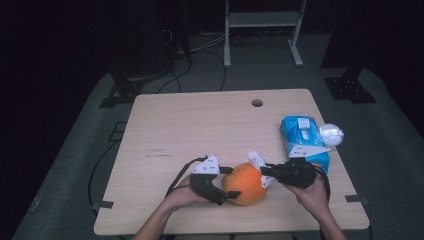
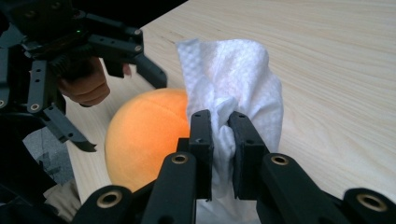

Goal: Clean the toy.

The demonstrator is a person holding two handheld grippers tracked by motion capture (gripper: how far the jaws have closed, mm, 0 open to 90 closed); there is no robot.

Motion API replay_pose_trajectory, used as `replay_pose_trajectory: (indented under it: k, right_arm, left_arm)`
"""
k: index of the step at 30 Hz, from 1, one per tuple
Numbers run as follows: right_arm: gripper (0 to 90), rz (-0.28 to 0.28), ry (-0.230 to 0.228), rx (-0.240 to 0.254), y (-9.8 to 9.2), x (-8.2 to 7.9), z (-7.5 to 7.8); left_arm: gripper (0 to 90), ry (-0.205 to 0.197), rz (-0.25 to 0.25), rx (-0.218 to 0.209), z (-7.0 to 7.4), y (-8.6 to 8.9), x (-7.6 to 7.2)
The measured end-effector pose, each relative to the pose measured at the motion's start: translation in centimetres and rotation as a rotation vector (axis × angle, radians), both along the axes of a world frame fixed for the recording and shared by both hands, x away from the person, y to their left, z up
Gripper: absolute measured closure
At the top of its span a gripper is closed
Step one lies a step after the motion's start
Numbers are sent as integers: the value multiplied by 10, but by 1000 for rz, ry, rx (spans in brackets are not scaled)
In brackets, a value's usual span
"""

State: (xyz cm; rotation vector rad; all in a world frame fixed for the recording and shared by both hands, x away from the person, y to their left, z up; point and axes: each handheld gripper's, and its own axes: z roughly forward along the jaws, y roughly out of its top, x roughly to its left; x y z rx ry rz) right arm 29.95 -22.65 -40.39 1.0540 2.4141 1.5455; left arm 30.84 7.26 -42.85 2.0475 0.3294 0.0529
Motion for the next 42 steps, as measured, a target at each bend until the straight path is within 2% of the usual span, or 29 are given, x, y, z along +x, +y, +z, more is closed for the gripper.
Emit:
replay_pose_trajectory:
  k: [2, 3, 4, 6, 8, 10, 11, 12, 14, 16, 18, 21, 24, 25, 27, 28, 31, 32, 34, 35, 37, 39, 40, 42]
  right_arm:
    - [798, -4, 0, -7, -1, 0, 0]
    - [799, -6, -1, -9, -1, 1, 0]
    - [798, -6, 2, -9, -2, 1, -1]
    - [798, -13, -11, -11, 0, -1, 0]
    - [801, 2, -29, -12, 3, -4, 3]
    - [803, 18, -39, -1, 6, -6, 6]
    - [804, 38, -45, 13, 10, -8, 9]
    - [803, 107, -59, 46, 20, -13, 14]
    - [800, 120, -75, 2, 28, -16, 15]
    - [801, 106, -75, -10, 29, -15, 11]
    - [804, 85, -49, 14, 19, -8, 6]
    - [807, 41, -29, 16, 2, -2, 2]
    - [807, 6, -36, -18, -6, -1, 2]
    - [806, 3, -33, -14, -7, 0, 1]
    - [806, 5, -28, -22, -6, 0, -1]
    - [806, 5, -28, -22, -6, 0, -1]
    - [805, 8, -34, -45, 0, 0, -3]
    - [805, 4, -31, -40, 1, 0, -3]
    - [805, 3, -29, -32, 0, 0, -3]
    - [806, 8, -23, 3, 1, -3, -2]
    - [807, 13, -33, 21, 5, -6, 3]
    - [808, 27, -54, 29, 9, -9, 9]
    - [808, 27, -54, 29, 9, -9, 9]
    - [808, 51, -68, 34, 20, -13, 15]
  left_arm:
    - [86, 14, 21, 44, -7, -1, 4]
    - [77, 43, 17, 38, -11, -1, 6]
    - [78, 43, 17, 38, -11, -1, 6]
    - [106, 68, 10, 29, -15, 0, 7]
    - [151, 40, 3, 42, -14, 1, 5]
    - [205, 36, 1, 36, -14, 1, 4]
    - [205, 29, -1, 22, -15, 1, 4]
    - [254, 14, 0, 12, -14, 0, 3]
    - [289, 7, 2, 10, -14, -1, 2]
    - [335, -10, 7, 3, -13, 0, 1]
    - [354, -4, 16, -8, -12, 0, 0]
    - [357, -6, 17, -12, -12, -2, 1]
    - [356, 1, 15, -25, -13, -2, 1]
    - [335, 10, 11, -33, -15, -2, 2]
    - [228, 35, 17, -44, -19, -3, 4]
    - [194, 35, 17, -44, -19, -3, 4]
    - [180, 32, 12, -55, -23, -2, 5]
    - [223, 33, 15, -56, -23, -2, 5]
    - [302, 29, 18, -56, -22, -1, 3]
    - [349, 10, 16, -41, -15, 0, 1]
    - [404, -11, 5, -47, -6, 2, -1]
    - [422, -18, 8, -63, 4, 5, -2]
    - [430, -18, 8, -63, 4, 5, -2]
    - [436, -40, -5, -53, 14, 8, -4]
